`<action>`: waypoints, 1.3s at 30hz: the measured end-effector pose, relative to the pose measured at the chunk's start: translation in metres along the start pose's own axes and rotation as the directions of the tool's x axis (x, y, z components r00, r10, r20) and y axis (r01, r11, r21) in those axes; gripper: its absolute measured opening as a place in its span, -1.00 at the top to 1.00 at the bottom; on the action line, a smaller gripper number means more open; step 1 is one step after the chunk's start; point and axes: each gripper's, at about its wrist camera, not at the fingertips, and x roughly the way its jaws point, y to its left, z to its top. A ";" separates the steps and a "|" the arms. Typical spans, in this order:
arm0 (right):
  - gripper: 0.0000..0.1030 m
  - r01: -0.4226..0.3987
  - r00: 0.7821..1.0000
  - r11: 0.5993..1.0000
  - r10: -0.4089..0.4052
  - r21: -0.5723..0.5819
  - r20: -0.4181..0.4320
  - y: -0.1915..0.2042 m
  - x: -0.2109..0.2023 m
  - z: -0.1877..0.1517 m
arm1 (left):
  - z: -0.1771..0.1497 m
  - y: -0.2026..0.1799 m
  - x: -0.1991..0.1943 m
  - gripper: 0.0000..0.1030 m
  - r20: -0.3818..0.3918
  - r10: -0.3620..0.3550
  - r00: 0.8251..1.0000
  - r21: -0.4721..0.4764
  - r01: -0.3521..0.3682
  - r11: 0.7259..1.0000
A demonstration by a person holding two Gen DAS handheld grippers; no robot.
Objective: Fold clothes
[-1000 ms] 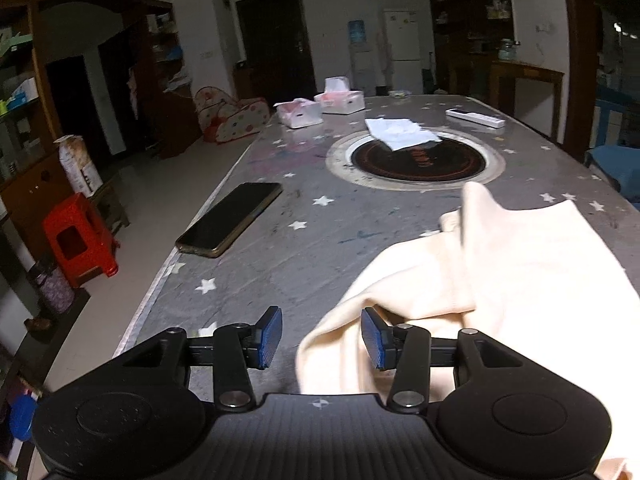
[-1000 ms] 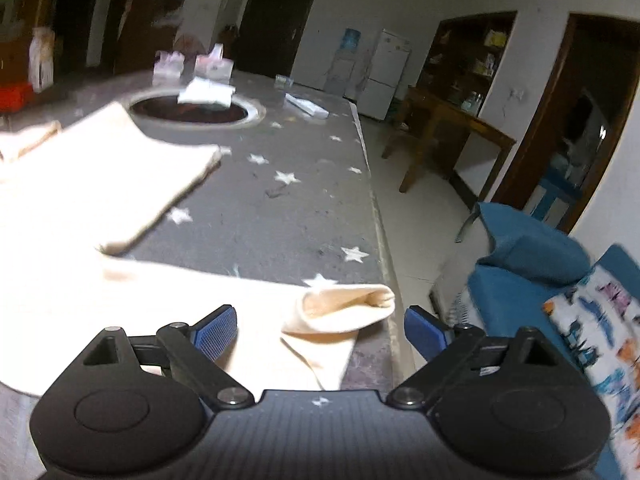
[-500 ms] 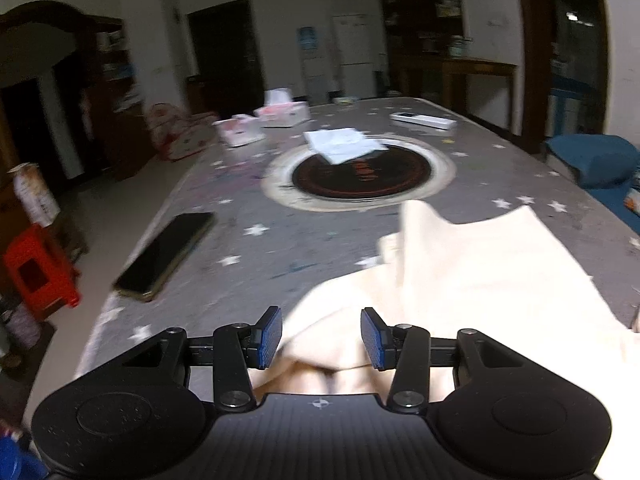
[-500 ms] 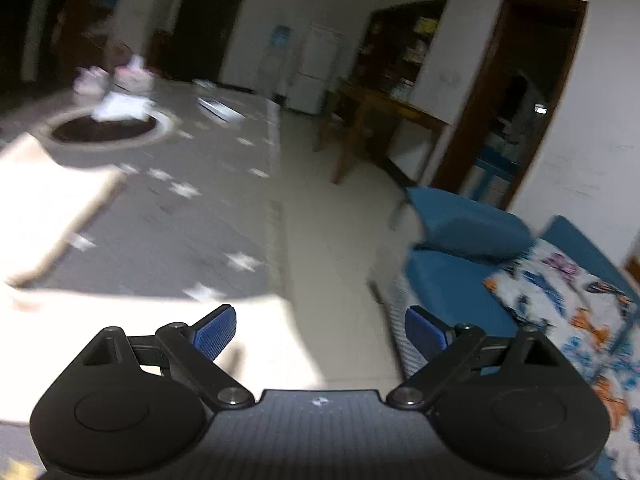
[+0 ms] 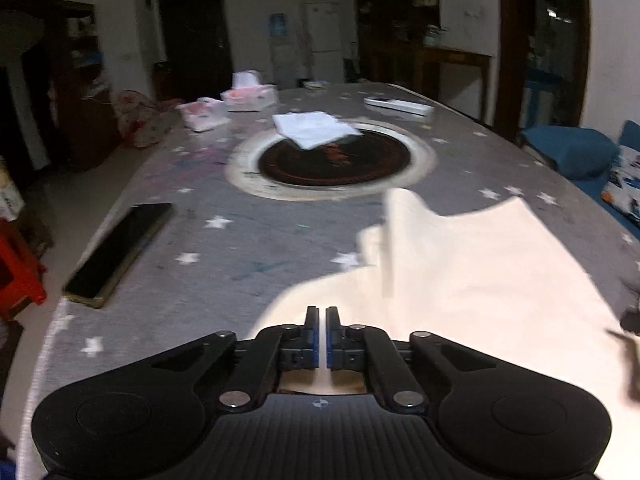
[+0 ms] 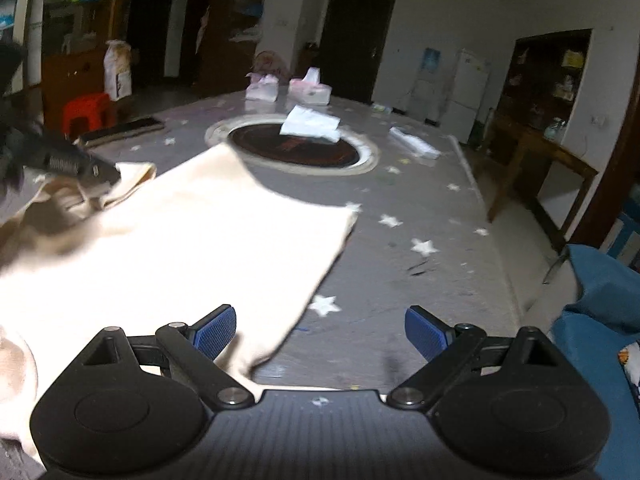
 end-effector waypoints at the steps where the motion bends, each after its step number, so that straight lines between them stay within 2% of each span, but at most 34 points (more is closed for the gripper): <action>1: -0.81 -0.003 1.000 1.000 0.003 0.001 -0.009 0.002 0.003 -0.002 | 0.000 0.005 0.000 0.97 0.002 0.024 1.000 -0.003 -0.024 1.000; 4: -0.81 -0.009 0.999 1.000 0.009 0.009 -0.032 0.005 0.012 -0.009 | 0.000 0.022 0.001 0.95 -0.015 0.058 0.998 -0.032 -0.058 0.998; 6: -0.83 -0.010 0.999 1.000 0.011 0.022 -0.038 0.004 0.015 -0.011 | -0.002 0.029 -0.002 0.91 -0.019 0.015 1.000 -0.047 -0.016 0.999; 7: -0.85 -0.010 0.999 0.999 0.011 0.031 -0.037 0.003 0.015 -0.012 | -0.004 0.027 -0.007 0.85 -0.006 -0.015 1.000 -0.025 0.015 1.000; 9: -0.90 -0.011 0.999 0.999 0.013 0.050 -0.041 -0.001 0.015 -0.013 | -0.009 0.023 -0.015 0.57 0.016 -0.071 0.997 0.023 0.070 0.997; 10: -0.92 -0.011 0.999 0.998 0.014 0.059 -0.042 -0.003 0.016 -0.014 | -0.012 0.017 -0.018 0.32 0.020 -0.082 0.996 0.052 0.081 0.995; 11: -0.93 -0.013 0.999 0.998 0.016 0.068 -0.042 -0.004 0.016 -0.015 | -0.015 0.012 -0.020 0.17 0.021 -0.096 0.995 0.081 0.094 0.992; 15: -0.99 -0.019 0.999 0.995 0.023 0.100 -0.042 -0.008 0.019 -0.018 | -0.025 -0.001 -0.025 0.04 0.026 -0.143 0.989 0.151 0.138 0.979; 21: -1.00 -0.039 0.999 0.990 0.043 0.134 -0.029 -0.012 0.021 -0.022 | -0.029 -0.017 -0.017 -0.05 0.018 -0.165 0.986 0.223 0.157 0.962; 24: -1.00 -0.054 0.998 0.987 0.059 0.154 -0.029 -0.015 0.022 -0.023 | -0.030 -0.022 -0.015 -0.05 0.027 -0.165 0.986 0.251 0.153 0.956; 26: -1.00 -0.065 0.997 0.983 0.071 0.171 -0.030 -0.018 0.024 -0.023 | -0.029 -0.020 -0.013 0.01 0.028 -0.176 0.984 0.230 0.165 0.959; 27: -1.00 -0.070 0.997 0.981 0.077 0.179 -0.031 -0.019 0.025 -0.024 | -0.028 -0.017 -0.012 0.09 0.030 -0.188 0.982 0.209 0.177 0.962; 30: -1.00 -0.068 0.997 0.982 0.075 0.178 -0.030 -0.018 0.025 -0.024 | -0.027 -0.007 -0.012 0.58 0.039 -0.221 0.974 0.149 0.213 0.966; 32: -1.00 -0.069 0.997 0.981 0.075 0.180 -0.029 -0.018 0.024 -0.024 | -0.026 0.000 -0.014 0.76 0.052 -0.236 0.970 0.108 0.229 0.967; 36: -1.00 -0.067 0.997 0.981 0.073 0.180 -0.028 -0.018 0.024 -0.024 | -0.026 0.011 -0.021 0.80 0.085 -0.215 0.973 0.074 0.209 0.975; 39: -1.00 -0.040 0.999 0.987 0.042 0.156 -0.010 -0.013 0.019 -0.018 | -0.023 0.024 -0.031 0.81 0.125 -0.190 0.974 0.020 0.189 0.982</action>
